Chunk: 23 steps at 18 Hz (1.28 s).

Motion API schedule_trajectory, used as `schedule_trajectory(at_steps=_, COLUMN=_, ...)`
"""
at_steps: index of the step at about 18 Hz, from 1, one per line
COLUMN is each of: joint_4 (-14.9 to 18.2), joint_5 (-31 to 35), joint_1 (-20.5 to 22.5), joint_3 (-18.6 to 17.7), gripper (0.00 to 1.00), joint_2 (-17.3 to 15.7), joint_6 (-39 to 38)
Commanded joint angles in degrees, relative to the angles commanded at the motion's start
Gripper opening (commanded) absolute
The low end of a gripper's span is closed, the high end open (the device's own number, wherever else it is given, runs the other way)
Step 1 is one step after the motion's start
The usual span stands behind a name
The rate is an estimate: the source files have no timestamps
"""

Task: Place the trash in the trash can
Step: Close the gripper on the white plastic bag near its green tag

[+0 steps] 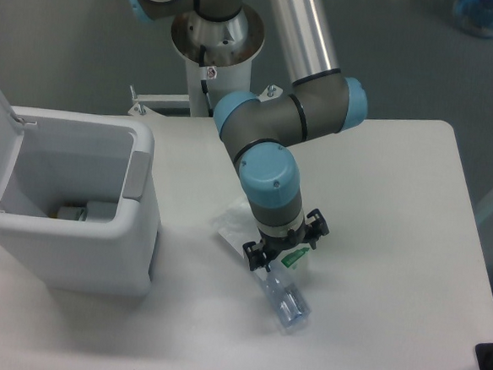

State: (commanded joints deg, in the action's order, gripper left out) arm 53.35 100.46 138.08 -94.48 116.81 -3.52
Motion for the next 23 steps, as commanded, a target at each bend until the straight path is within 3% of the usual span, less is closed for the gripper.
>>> schedule_trajectory(at_steps=2, joint_4=0.0, joint_5=0.3, joint_1=0.0, joint_3=0.0, gripper=1.00, joint_2=0.6, joint_6=0.0)
schedule_trajectory(at_steps=3, joint_4=0.0, joint_5=0.4, joint_1=-0.2, joint_3=-0.1, gripper=0.95, joint_2=0.7, joint_6=0.1)
schedule_trajectory(at_steps=5, joint_4=0.0, joint_5=0.2, joint_1=-0.2, joint_3=-0.1, gripper=0.79, joint_2=0.6, joint_6=0.1)
schedule_trajectory(at_steps=8, joint_4=0.1, joint_5=0.3, joint_1=-0.3, joint_3=-0.2, gripper=0.48, joint_2=0.6, joint_6=0.1)
schedule_trajectory(at_steps=14, joint_4=0.1, joint_5=-0.2, joint_1=-0.2, joint_3=-0.4, gripper=0.19, joint_2=0.1, joint_6=0.1)
schedule_trajectory(at_steps=19, joint_4=0.1, joint_5=-0.4, joint_1=-0.2, joint_3=-0.4, gripper=0.03, joint_2=-0.2, joint_6=0.6)
schedule_trajectory(at_steps=23, joint_4=0.1, joint_5=-2.4, joint_1=0.9, joint_3=0.2, gripper=0.03, joint_2=-2.2, joint_6=1.1)
